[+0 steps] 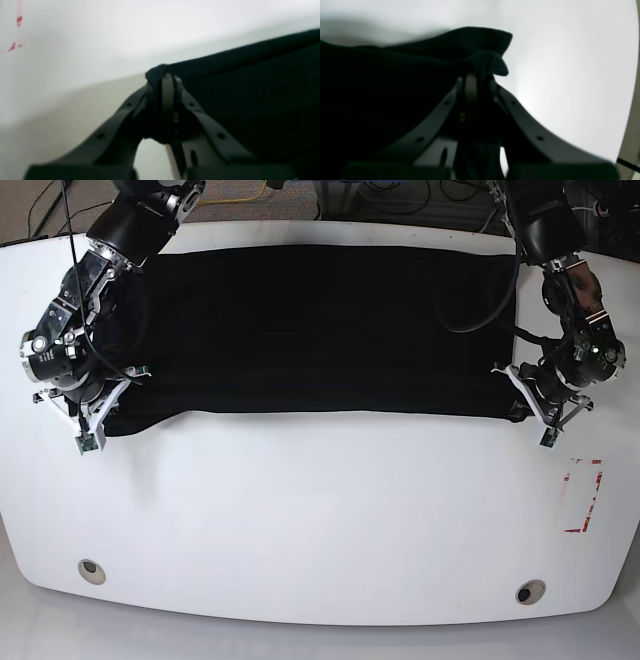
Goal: Layout the t-shirt on the table in an organized manner, then fold the t-shirt properly
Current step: 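Carry the held hem over onto the collar edge, then lower the folded hem and open both grippers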
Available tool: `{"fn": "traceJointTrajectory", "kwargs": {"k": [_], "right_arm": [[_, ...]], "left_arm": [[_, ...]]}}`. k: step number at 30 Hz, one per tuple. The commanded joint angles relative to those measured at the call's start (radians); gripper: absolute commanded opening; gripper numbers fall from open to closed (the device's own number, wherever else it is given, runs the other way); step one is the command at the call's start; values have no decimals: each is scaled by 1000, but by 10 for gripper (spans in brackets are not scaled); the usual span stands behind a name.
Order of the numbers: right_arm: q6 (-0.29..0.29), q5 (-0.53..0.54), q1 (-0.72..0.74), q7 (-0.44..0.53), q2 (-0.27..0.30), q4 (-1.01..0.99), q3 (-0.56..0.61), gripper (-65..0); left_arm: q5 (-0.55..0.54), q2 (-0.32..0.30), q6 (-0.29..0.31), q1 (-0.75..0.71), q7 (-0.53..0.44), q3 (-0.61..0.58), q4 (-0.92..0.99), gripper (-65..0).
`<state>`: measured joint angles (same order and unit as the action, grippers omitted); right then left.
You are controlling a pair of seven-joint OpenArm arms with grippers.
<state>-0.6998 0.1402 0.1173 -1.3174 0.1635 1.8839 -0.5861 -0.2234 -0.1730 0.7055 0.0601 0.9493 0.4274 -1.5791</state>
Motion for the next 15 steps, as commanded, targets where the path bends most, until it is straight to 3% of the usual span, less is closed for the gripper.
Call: {"fn": "traceJointTrajectory", "kwargs": {"k": [1, 15], "right_arm": [[2, -12, -11, 8, 20, 50, -4, -637], [2, -12, -158, -4, 20, 82, -5, -637]], "left_arm": [[6, -1, -7, 1, 17, 4, -45, -638], [6, 10, -7, -161, 64, 8, -202, -636]]}}
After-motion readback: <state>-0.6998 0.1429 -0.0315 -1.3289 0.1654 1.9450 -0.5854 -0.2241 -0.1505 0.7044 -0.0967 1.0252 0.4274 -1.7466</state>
